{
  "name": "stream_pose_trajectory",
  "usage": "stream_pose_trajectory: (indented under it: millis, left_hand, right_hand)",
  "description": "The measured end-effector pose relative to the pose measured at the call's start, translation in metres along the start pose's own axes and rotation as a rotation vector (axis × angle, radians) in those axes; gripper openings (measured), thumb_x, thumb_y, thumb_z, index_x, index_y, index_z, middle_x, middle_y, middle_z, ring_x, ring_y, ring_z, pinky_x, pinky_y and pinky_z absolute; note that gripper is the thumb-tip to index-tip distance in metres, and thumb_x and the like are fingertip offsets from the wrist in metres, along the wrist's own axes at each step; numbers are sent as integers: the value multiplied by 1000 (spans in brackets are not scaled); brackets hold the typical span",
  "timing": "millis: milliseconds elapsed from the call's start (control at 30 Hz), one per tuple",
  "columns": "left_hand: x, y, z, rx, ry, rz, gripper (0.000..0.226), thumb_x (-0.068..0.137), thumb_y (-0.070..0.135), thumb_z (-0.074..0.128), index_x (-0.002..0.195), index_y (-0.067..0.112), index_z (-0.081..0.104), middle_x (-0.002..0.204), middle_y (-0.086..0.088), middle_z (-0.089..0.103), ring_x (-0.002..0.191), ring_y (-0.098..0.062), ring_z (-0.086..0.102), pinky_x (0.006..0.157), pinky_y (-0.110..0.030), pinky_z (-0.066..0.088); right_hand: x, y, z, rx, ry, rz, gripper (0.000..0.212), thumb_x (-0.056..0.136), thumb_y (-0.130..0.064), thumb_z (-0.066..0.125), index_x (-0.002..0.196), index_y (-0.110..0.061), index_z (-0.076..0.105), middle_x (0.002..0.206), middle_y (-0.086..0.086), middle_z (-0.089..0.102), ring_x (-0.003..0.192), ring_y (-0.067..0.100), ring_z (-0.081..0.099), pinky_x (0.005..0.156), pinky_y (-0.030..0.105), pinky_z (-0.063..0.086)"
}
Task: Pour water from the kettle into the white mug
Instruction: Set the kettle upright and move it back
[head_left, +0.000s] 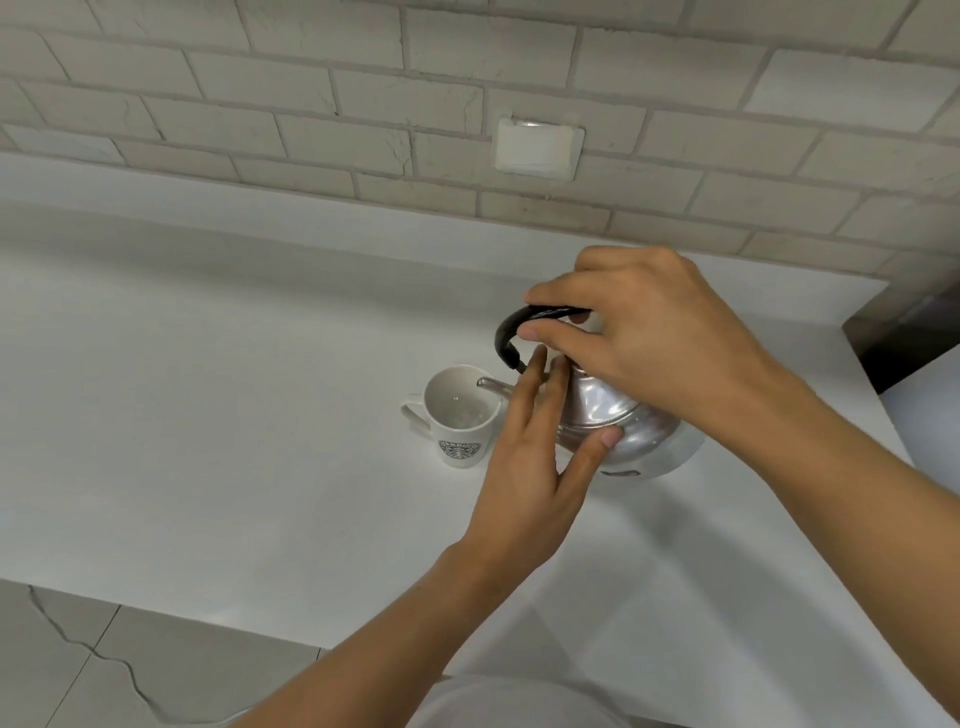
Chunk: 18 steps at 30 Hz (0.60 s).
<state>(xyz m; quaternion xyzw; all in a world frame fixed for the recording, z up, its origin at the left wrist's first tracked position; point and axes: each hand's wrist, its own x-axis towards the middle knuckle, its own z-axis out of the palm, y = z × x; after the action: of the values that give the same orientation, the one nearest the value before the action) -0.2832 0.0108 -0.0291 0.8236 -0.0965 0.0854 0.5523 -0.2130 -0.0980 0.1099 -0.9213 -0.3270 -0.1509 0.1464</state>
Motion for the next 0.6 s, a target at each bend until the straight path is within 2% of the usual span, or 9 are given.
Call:
stream_pose_trajectory:
  millis: [67, 133, 167, 233, 300, 367, 433, 500, 600]
  left_hand:
    - [-2, -1, -5, 20, 47, 57, 61, 102, 55, 58, 158, 36, 43, 169, 13, 31, 151, 17, 23, 113, 0, 24]
    - [-5, -2, -10, -19, 178, 112, 39, 100, 50, 64, 135, 35, 56, 149, 25, 43, 140, 14, 40, 108, -10, 43]
    - [-5, -2, -12, -47, 243, 120, 30, 100, 44, 67, 126, 35, 56, 137, 32, 44, 133, 9, 48, 103, -18, 52]
    - [1, 0, -19, -88, 310, 99, 25, 101, 39, 65, 121, 39, 49, 123, 32, 49, 124, 4, 56, 97, -29, 60]
    - [13, 5, -25, -55, 270, 66, 32, 104, 43, 59, 133, 46, 45, 127, 28, 51, 124, 6, 56, 97, -30, 60]
    - [29, 8, -30, 42, 170, 61, 46, 107, 46, 54, 151, 45, 39, 140, 24, 50, 124, 10, 56, 99, -18, 54]
    - [48, 8, -32, 174, 76, 98, 50, 110, 43, 51, 158, 38, 40, 143, 18, 56, 114, 12, 58, 98, -7, 47]
    - [66, 8, -31, 237, 21, 119, 43, 111, 34, 51, 154, 29, 51, 140, 8, 67, 112, 5, 63, 98, -10, 47]
    - [89, 6, -25, 256, 7, 110, 34, 112, 25, 50, 144, 22, 60, 133, 2, 72, 114, -17, 71, 96, -22, 50]
  right_hand:
    - [-14, 7, 2, 54, 135, 26, 29, 93, -42, 72, 114, -24, 79, 91, 1, 74, 84, 23, 71, 76, 43, 57]
    - [-24, 16, 4, 121, 246, 76, 28, 90, -38, 77, 111, -20, 81, 88, 1, 75, 78, 15, 70, 76, 32, 56]
    - [-30, 21, 5, 159, 299, 108, 28, 89, -36, 80, 110, -18, 82, 86, 0, 75, 75, 8, 67, 75, 21, 52]
    - [-40, 31, 8, 239, 398, 169, 28, 87, -34, 83, 108, -17, 82, 84, -5, 74, 70, -7, 59, 72, 8, 41]
    - [-50, 40, 14, 311, 470, 214, 28, 85, -33, 84, 108, -16, 82, 82, -14, 71, 69, -12, 58, 72, 5, 38]
    - [-58, 48, 21, 357, 506, 225, 29, 85, -32, 85, 109, -15, 81, 82, -23, 65, 70, -13, 59, 72, 4, 38]
    - [-62, 56, 29, 371, 514, 234, 30, 85, -32, 85, 109, -15, 81, 82, -22, 65, 70, -12, 60, 71, 4, 39]
    - [-62, 67, 36, 384, 517, 252, 29, 84, -31, 86, 108, -15, 82, 81, -19, 67, 70, -11, 60, 71, 5, 40]
    - [-57, 84, 45, 427, 524, 300, 29, 82, -29, 87, 107, -15, 82, 82, -20, 67, 73, -10, 63, 71, 4, 41]
